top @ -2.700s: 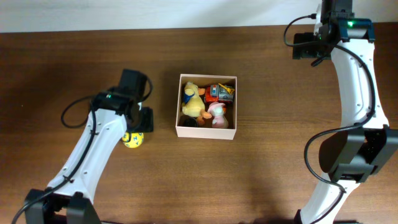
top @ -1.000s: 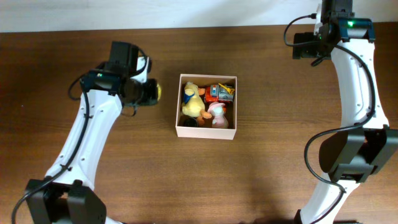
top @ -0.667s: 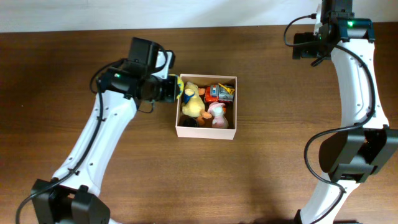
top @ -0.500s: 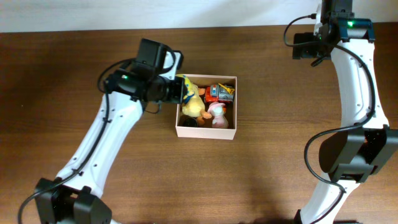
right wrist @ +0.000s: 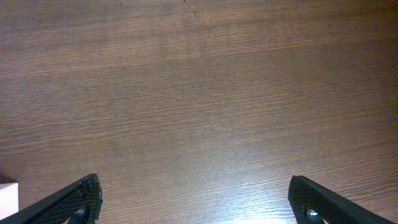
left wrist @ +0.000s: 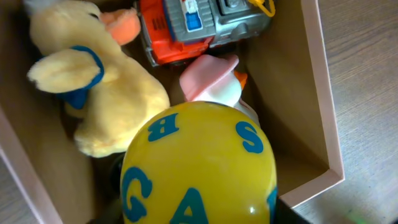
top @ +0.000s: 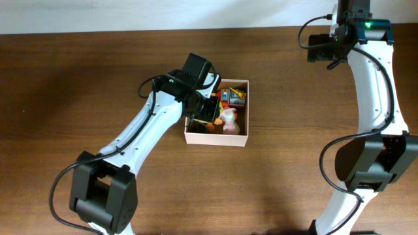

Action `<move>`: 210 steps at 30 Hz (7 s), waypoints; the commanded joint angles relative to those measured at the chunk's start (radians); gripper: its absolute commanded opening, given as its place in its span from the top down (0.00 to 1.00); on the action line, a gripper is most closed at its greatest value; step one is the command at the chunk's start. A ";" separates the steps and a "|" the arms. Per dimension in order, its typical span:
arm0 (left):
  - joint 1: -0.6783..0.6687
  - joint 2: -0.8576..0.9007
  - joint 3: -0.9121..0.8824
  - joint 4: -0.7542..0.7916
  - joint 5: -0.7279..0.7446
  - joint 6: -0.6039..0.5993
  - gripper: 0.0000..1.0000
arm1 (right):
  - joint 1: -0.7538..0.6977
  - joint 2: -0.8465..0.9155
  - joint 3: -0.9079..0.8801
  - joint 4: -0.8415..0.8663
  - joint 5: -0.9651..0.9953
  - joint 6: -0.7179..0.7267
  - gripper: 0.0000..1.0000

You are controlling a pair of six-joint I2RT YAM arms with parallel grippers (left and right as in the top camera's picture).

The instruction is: Pack container

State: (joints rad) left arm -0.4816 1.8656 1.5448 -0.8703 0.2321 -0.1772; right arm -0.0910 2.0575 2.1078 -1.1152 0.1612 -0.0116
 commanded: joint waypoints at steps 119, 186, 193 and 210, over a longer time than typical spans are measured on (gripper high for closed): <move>0.367 0.120 0.485 -0.294 -0.614 -0.148 0.01 | -0.002 -0.042 0.018 0.000 0.015 -0.003 0.01; 0.367 0.120 0.485 -0.294 -0.614 -0.148 0.01 | 0.154 -2.054 -2.073 1.146 -0.135 0.013 0.01; 0.367 0.120 0.485 -0.294 -0.614 -0.148 0.01 | 0.154 -2.054 -2.102 1.141 -0.134 0.012 0.01; 0.367 0.120 0.485 -0.294 -0.614 -0.148 0.01 | 0.154 -2.051 -2.102 1.036 -0.135 0.013 0.01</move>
State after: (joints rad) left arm -0.1146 1.9919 2.0209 -1.1633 -0.3717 -0.3115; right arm 0.0654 0.0139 0.0105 -0.0708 0.0319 -0.0032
